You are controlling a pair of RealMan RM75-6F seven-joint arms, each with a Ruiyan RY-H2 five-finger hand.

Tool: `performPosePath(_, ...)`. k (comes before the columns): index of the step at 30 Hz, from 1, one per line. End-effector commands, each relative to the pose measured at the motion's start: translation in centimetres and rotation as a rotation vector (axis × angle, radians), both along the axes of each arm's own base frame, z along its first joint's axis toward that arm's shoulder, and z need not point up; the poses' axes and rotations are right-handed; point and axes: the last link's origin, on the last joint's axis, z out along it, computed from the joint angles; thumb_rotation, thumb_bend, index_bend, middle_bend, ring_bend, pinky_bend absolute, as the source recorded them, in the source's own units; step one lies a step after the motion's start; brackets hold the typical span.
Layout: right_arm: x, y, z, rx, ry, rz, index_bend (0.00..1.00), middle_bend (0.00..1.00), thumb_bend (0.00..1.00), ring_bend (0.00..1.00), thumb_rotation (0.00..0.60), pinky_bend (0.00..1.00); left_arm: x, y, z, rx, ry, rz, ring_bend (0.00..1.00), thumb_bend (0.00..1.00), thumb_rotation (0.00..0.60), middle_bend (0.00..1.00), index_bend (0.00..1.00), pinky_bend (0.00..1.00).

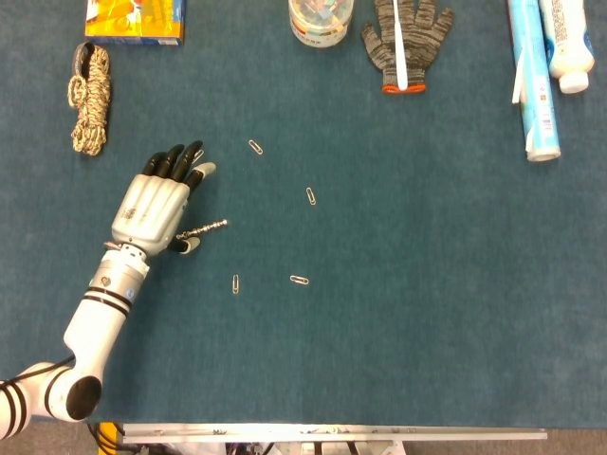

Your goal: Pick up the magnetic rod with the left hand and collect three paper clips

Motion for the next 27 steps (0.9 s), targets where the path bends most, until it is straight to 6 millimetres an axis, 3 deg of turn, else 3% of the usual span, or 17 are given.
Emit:
performPosePath(1, -0.2, 0.0, 0.0, 0.000, -0.002, -0.010, 0.48, 0.34, 0.00, 0.25, 0.600, 0.44, -0.2, 0.1, -0.2, -0.001, 0.002, 0.007, 0.00, 0.00, 0.600, 0.00, 0.16, 0.10)
performPosePath(15, -0.3, 0.0, -0.3, 0.009, -0.002, -0.014, 0.48, 0.34, 0.00, 0.25, 0.600, 0.44, -1.3, 1.7, 0.3, 0.092, 0.049, 0.014, 0.00, 0.00, 0.600, 0.00, 0.18, 0.10)
performPosePath(27, -0.1, -0.2, -0.1, 0.001, -0.016, -0.007, 0.48, 0.34, 0.00, 0.25, 0.600, 0.44, -0.7, 0.6, 1.5, -0.030, 0.012, -0.018, 0.00, 0.00, 0.600, 0.00, 0.21, 0.10)
